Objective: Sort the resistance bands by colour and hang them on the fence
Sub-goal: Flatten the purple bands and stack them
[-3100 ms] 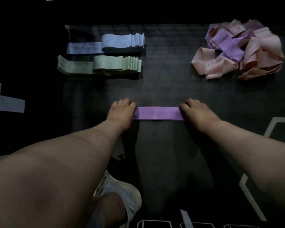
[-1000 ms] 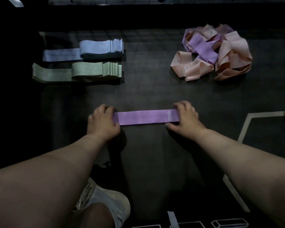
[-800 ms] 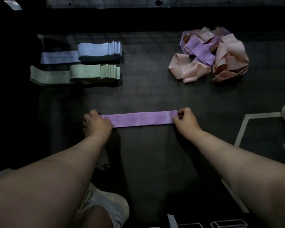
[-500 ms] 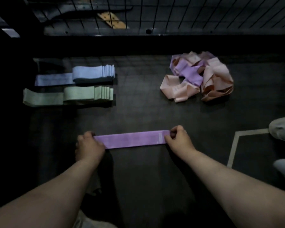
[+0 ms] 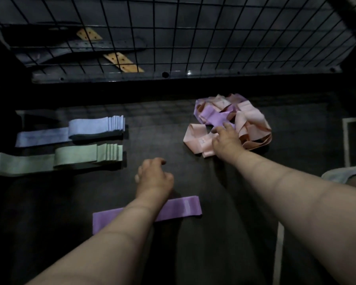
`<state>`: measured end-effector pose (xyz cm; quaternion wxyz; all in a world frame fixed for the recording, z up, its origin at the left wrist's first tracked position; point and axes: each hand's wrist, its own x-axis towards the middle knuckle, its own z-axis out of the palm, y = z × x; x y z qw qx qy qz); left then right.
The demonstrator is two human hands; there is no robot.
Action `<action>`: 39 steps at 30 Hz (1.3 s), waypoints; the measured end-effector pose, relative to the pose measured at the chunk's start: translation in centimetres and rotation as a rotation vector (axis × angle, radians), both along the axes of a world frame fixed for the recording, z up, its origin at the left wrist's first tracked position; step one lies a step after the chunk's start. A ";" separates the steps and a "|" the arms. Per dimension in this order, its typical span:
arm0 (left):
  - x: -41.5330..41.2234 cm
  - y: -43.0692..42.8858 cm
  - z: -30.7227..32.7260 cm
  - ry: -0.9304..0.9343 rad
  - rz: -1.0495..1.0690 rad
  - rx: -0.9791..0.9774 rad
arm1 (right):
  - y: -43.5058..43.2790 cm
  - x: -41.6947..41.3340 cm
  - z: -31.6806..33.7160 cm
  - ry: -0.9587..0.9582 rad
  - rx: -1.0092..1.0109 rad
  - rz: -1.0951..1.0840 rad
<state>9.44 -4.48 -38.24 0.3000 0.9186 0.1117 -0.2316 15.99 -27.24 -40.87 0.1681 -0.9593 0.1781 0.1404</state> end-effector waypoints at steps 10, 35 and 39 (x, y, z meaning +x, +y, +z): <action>4.1 -6.6 0.2 0.171 0.067 -0.376 | -3.8 3.0 -1.1 0.325 0.089 -0.114; 6.0 -3.5 11.4 0.221 0.272 -1.418 | 3.7 -1.8 19.0 -0.084 0.871 -0.141; 5.6 -1.6 15.0 0.116 0.144 -1.332 | 4.2 -3.4 21.3 0.064 0.908 -0.062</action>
